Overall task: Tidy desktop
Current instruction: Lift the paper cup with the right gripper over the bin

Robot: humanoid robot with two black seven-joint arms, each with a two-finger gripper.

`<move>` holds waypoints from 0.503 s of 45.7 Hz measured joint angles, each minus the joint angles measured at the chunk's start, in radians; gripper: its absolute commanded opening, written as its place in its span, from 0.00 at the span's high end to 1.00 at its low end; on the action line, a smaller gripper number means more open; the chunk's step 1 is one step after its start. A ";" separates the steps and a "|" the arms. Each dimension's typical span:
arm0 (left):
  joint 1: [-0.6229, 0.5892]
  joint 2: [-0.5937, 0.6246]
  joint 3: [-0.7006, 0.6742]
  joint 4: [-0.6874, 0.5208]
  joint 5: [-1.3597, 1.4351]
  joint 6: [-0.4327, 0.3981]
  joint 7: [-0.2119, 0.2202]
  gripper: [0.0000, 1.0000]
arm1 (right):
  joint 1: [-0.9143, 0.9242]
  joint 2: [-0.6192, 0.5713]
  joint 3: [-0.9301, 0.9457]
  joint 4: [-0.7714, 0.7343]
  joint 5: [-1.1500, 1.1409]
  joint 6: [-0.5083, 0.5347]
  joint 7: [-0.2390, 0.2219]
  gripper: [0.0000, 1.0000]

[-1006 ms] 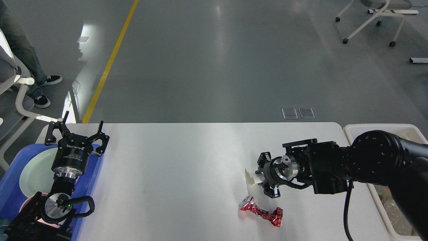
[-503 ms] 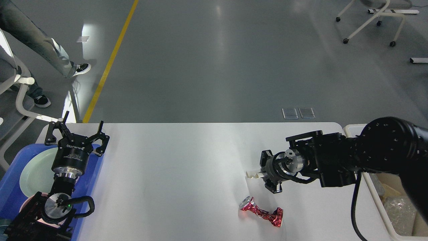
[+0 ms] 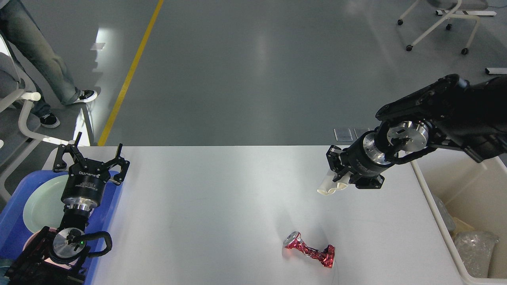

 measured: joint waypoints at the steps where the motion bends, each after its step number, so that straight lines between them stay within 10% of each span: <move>1: 0.000 0.000 0.000 0.000 0.000 0.000 0.000 0.03 | 0.027 -0.006 -0.004 0.014 -0.031 0.026 0.000 1.00; 23: 0.000 0.000 0.000 0.000 0.000 0.000 -0.001 0.03 | 0.484 -0.076 0.018 0.319 -0.370 0.329 0.002 1.00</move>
